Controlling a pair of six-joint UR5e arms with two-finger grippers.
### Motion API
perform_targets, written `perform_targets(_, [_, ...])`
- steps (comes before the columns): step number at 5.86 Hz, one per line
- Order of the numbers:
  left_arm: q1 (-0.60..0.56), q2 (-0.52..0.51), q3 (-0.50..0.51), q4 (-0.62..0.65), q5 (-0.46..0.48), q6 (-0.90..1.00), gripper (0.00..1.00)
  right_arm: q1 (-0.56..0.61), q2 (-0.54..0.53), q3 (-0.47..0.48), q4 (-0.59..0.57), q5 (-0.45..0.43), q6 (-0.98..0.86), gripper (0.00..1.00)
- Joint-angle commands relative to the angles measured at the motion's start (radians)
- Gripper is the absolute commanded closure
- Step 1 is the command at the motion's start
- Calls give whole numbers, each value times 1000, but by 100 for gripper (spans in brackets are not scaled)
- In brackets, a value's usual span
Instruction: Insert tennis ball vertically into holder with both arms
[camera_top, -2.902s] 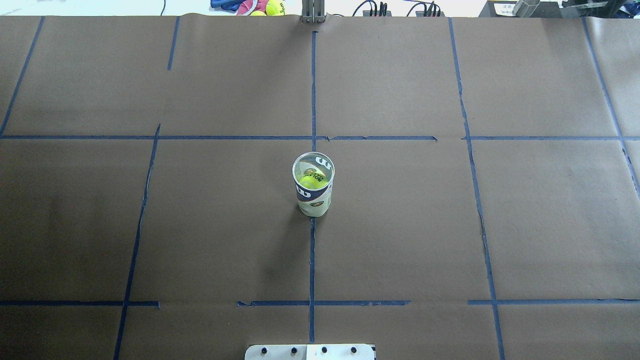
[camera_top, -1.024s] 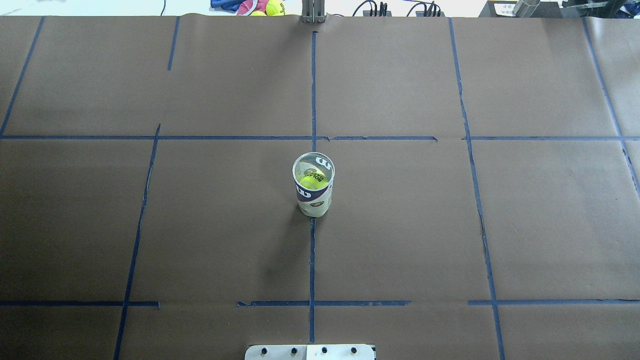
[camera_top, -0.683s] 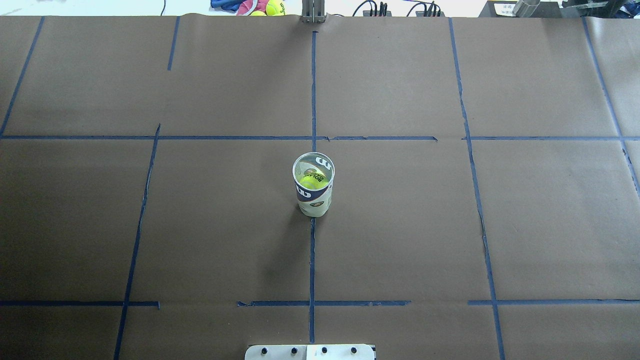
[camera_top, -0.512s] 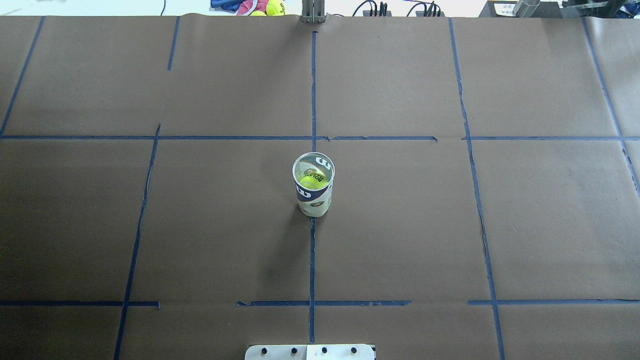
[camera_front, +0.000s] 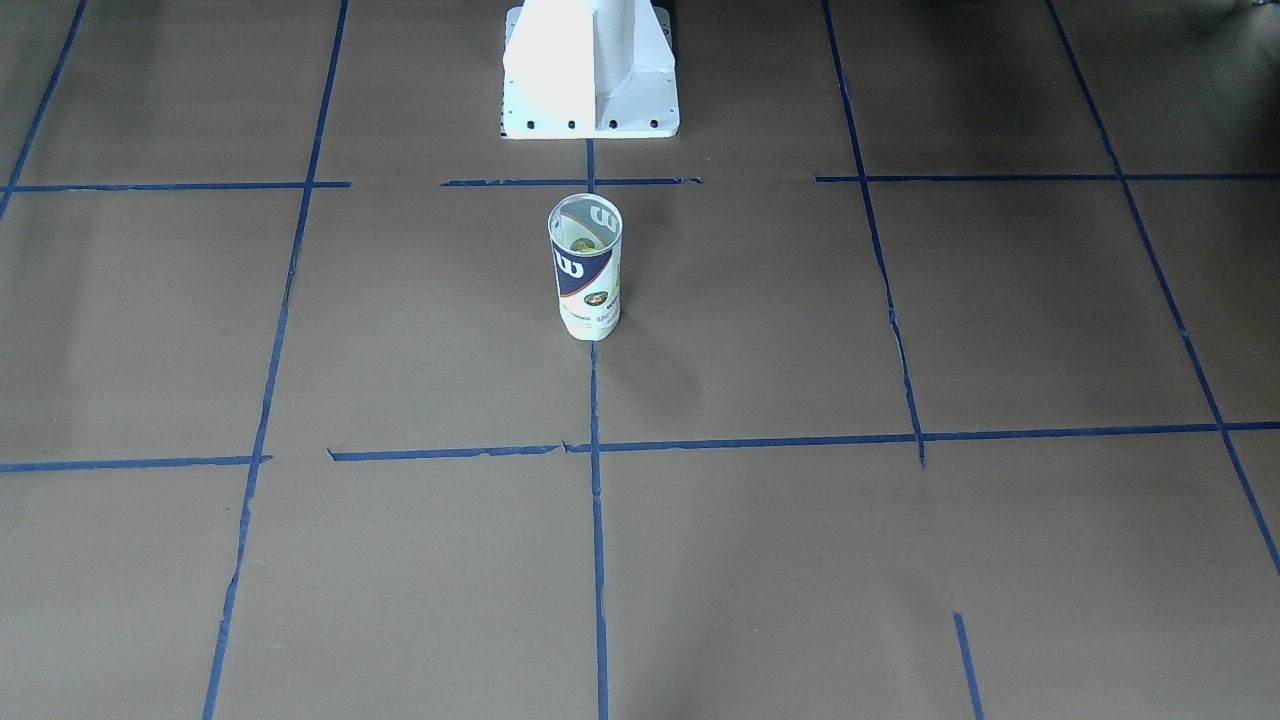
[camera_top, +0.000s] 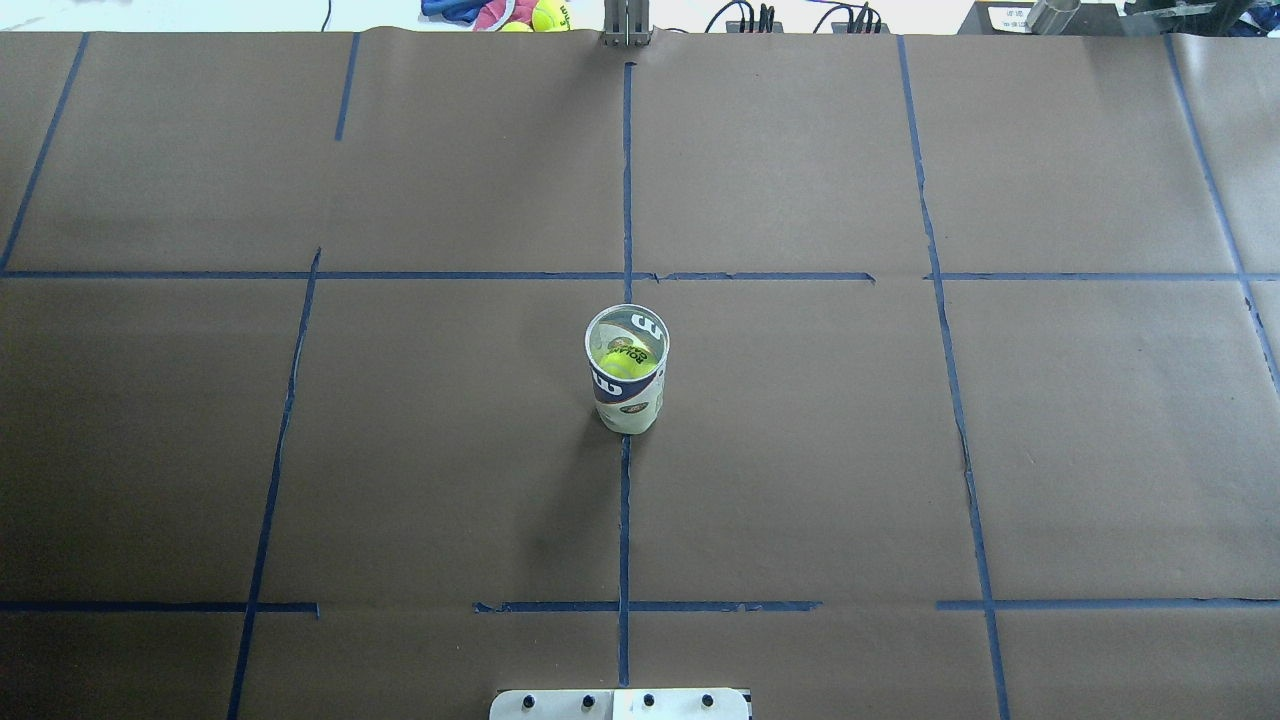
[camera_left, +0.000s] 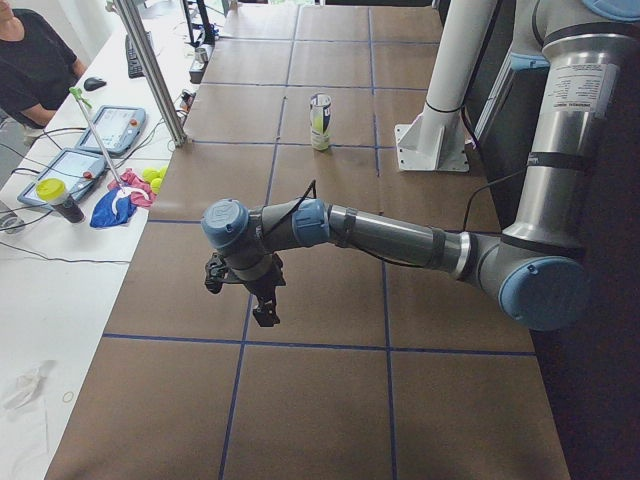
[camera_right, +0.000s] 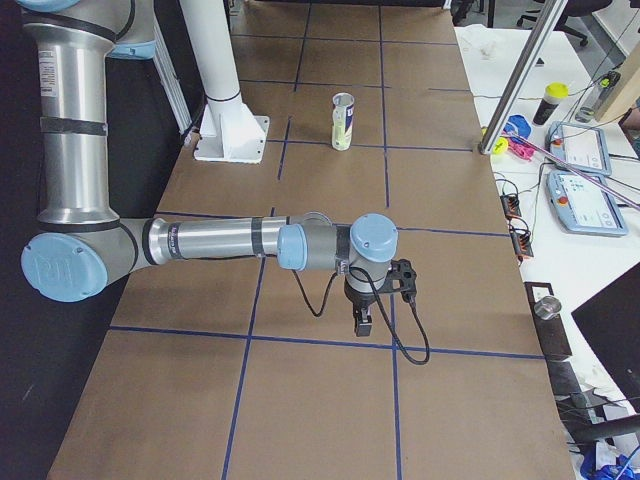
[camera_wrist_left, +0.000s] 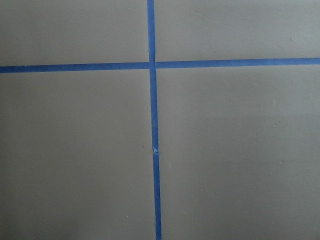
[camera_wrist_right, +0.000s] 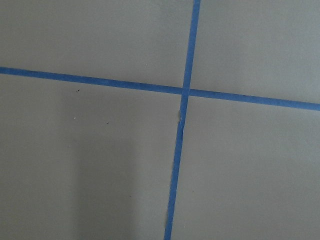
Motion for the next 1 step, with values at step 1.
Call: perform_targets(1, [0, 41, -21, -80, 23, 0, 0, -1, 0, -1, 0, 0, 1, 0])
